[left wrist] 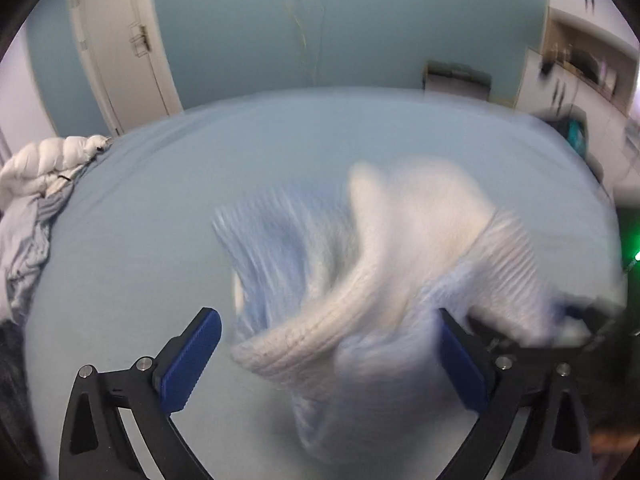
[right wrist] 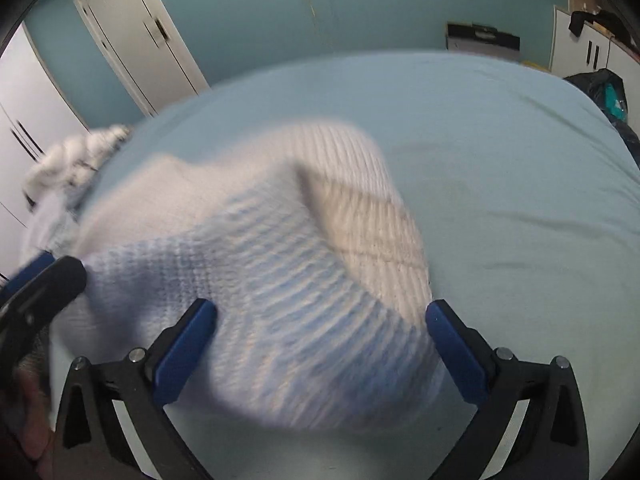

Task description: Fold small clothes

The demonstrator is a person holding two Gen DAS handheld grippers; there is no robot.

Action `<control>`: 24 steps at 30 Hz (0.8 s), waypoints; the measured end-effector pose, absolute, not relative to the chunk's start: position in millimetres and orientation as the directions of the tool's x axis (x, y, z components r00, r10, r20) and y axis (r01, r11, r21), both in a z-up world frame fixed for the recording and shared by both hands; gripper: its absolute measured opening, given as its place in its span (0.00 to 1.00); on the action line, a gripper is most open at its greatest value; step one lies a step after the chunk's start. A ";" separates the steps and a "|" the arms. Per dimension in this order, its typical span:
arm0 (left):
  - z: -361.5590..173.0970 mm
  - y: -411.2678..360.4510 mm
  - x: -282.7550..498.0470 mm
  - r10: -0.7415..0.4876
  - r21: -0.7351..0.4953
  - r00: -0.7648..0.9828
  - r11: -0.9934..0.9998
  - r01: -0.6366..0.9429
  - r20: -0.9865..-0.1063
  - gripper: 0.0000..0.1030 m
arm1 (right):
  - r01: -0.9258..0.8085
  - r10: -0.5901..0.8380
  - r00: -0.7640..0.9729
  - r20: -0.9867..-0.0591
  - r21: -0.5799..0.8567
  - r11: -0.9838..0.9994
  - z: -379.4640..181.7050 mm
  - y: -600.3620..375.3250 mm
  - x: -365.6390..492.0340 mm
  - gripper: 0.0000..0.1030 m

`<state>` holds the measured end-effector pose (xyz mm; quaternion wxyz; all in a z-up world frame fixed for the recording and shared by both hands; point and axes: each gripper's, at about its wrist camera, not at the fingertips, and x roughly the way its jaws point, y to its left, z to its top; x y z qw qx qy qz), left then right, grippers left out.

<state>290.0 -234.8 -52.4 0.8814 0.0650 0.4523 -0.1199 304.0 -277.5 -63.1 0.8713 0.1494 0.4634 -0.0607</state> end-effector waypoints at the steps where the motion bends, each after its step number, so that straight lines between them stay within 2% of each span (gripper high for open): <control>1: -64.5 -223.1 297.0 -0.213 -0.089 0.513 0.963 0.255 -0.831 1.00 | 0.258 0.044 0.542 -0.840 0.215 0.942 -68.5 -284.0 306.7 0.99; 4: -59.3 -187.0 306.0 -0.328 -0.298 0.425 0.945 0.137 -0.844 1.00 | 0.228 0.117 0.546 -0.830 0.282 0.932 -53.7 -287.3 304.7 0.99; 6: -38.6 -171.7 297.4 -0.339 -0.315 0.446 0.940 0.129 -0.828 1.00 | 0.203 0.119 0.554 -0.824 0.272 0.941 -26.7 -284.6 292.2 0.99; 8: -6.2 -160.7 273.2 -0.250 -0.193 0.543 0.968 0.161 -0.802 1.00 | 0.163 0.075 0.623 -0.779 0.222 0.961 4.1 -280.9 268.5 0.99; 11: 35.0 -152.2 227.8 -0.074 0.052 0.681 0.985 0.162 -0.728 1.00 | 0.101 -0.002 0.712 -0.702 0.100 0.990 49.9 -266.9 215.0 0.99; 15: 66.1 -148.5 166.2 -0.002 0.245 0.774 0.948 0.202 -0.633 1.00 | 0.124 -0.089 0.752 -0.653 0.007 0.992 63.2 -257.9 142.7 0.99; 19: 66.7 -159.9 132.6 0.012 0.305 0.828 0.933 0.193 -0.560 1.00 | 0.195 -0.105 0.736 -0.669 0.061 0.979 55.3 -279.0 103.7 0.99; 24: 50.5 -156.2 126.6 0.018 0.277 0.810 0.944 0.179 -0.586 1.00 | 0.191 -0.004 0.695 -0.719 0.179 0.965 7.7 -259.1 100.7 0.99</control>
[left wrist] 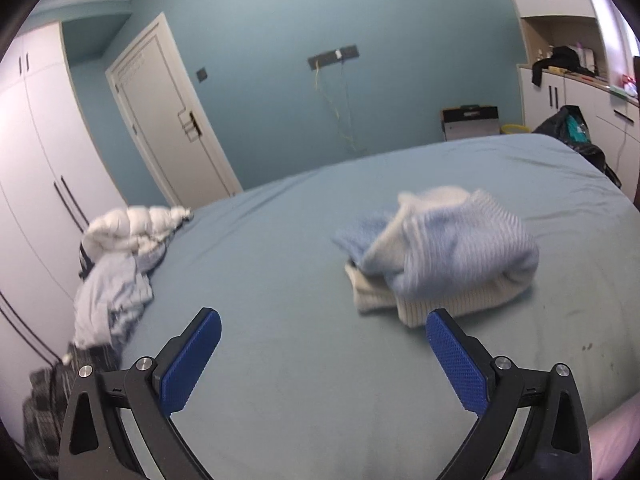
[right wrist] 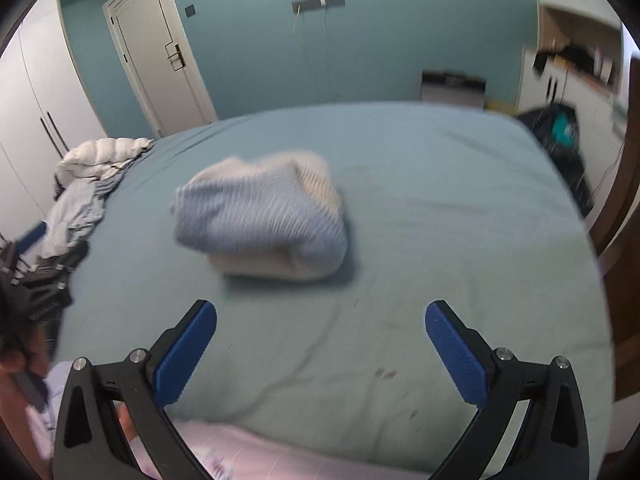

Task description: Fold small clothes

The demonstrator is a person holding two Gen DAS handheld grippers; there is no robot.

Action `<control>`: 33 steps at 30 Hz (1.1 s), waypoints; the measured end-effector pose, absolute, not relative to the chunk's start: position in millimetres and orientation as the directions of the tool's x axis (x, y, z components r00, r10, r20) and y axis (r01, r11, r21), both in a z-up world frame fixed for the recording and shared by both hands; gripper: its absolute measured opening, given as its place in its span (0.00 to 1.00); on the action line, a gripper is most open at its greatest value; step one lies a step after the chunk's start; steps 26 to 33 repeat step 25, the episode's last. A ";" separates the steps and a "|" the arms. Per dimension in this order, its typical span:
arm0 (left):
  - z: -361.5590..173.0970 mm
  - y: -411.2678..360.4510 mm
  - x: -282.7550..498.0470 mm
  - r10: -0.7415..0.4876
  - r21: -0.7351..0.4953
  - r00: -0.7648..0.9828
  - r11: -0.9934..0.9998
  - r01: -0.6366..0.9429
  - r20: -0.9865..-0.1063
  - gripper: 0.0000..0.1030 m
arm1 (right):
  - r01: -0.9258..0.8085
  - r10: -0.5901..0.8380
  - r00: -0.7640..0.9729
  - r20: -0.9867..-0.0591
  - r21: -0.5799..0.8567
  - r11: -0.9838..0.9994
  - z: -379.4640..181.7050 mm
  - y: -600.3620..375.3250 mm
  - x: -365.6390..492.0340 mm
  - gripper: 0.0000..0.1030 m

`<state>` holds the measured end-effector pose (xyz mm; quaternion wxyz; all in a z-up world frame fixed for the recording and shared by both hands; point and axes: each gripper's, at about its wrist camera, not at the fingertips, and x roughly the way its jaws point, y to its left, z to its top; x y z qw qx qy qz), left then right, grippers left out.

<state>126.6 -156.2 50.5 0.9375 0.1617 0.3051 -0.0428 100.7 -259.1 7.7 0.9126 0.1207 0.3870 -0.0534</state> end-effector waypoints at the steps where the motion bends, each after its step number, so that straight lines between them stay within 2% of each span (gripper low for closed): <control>1: 46.5 -152.2 123.8 0.022 0.270 0.805 0.947 0.172 -0.593 1.00 | 0.188 -0.006 0.696 -0.718 0.174 0.967 6.8 -259.3 96.3 0.99; 13: 13.6 -153.0 149.0 -0.034 0.148 0.722 0.971 0.187 -0.691 1.00 | 0.164 -0.152 0.675 -0.722 -0.054 0.985 7.2 -250.1 99.9 0.99; 20: 0.1 -154.8 152.4 -0.052 0.111 0.680 0.975 0.194 -0.731 1.00 | 0.180 -0.152 0.660 -0.736 -0.042 0.983 -1.1 -257.1 98.1 0.99; 33: -1.1 -152.8 150.9 -0.045 0.097 0.680 0.981 0.170 -0.732 1.00 | 0.179 -0.137 0.655 -0.743 -0.023 0.984 -1.6 -263.0 92.0 0.99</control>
